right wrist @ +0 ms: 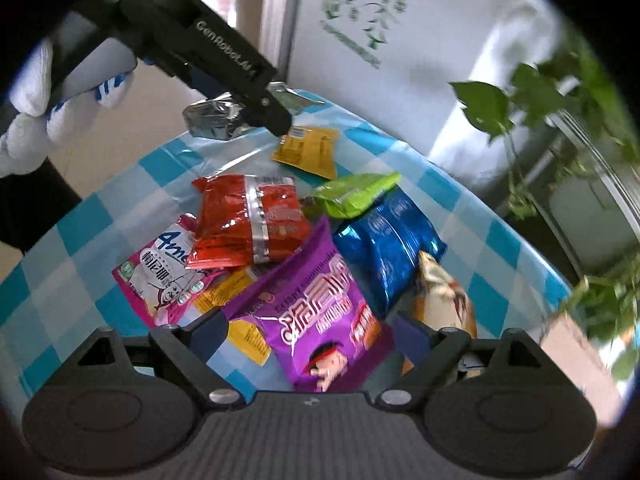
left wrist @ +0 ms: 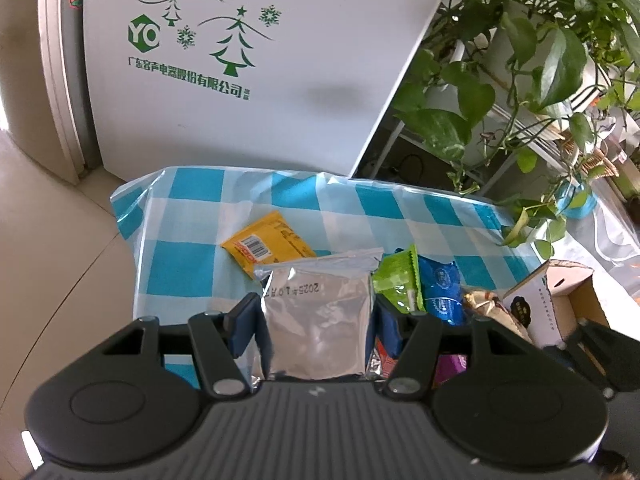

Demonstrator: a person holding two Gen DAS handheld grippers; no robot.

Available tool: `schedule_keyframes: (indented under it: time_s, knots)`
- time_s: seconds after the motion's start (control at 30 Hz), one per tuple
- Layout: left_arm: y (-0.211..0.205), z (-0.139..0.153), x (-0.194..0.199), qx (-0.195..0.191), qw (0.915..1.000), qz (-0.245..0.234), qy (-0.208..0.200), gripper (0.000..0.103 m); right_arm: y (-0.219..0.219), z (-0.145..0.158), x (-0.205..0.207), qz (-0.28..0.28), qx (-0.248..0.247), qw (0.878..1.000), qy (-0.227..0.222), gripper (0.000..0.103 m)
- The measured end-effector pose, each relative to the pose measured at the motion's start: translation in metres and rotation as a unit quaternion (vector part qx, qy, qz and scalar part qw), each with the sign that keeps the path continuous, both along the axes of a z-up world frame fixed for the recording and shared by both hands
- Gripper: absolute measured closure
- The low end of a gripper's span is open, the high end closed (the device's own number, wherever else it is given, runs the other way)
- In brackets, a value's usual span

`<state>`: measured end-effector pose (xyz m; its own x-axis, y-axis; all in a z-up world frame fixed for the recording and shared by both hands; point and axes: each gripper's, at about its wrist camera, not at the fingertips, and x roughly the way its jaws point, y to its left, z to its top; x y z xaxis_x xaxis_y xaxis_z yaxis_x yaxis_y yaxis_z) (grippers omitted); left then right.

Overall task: Organize snacks
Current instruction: 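Lift the purple bag with the right gripper while the left gripper holds the silver bag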

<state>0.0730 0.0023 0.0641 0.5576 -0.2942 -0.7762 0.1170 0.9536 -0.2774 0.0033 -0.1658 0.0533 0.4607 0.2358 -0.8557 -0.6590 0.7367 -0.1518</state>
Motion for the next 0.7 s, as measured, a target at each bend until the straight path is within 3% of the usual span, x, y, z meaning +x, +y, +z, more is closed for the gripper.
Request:
schedule_keyframes:
  time_s: [0.17, 0.37, 0.6, 0.7]
  knots:
    - [-0.001, -0.001, 0.0, 0.0, 1.0, -0.005, 0.001, 0.043, 0.01, -0.017, 0.021, 0.007, -0.014, 1.0, 0.027, 0.01]
    - [-0.003, 0.001, -0.001, 0.006, 0.9998, -0.018, -0.007, 0.043, 0.01, -0.028, 0.039, -0.007, 0.019, 0.998, 0.059, 0.011]
    - [-0.006, 0.005, -0.002, 0.005, 0.9996, -0.024, -0.016, 0.043, -0.011, -0.022, 0.047, -0.066, 0.095, 0.991, 0.074, 0.033]
    - [-0.007, 0.006, -0.003, 0.004, 0.9995, -0.025, -0.018, 0.043, -0.013, -0.02, 0.044, -0.078, 0.101, 0.989, 0.07, 0.034]
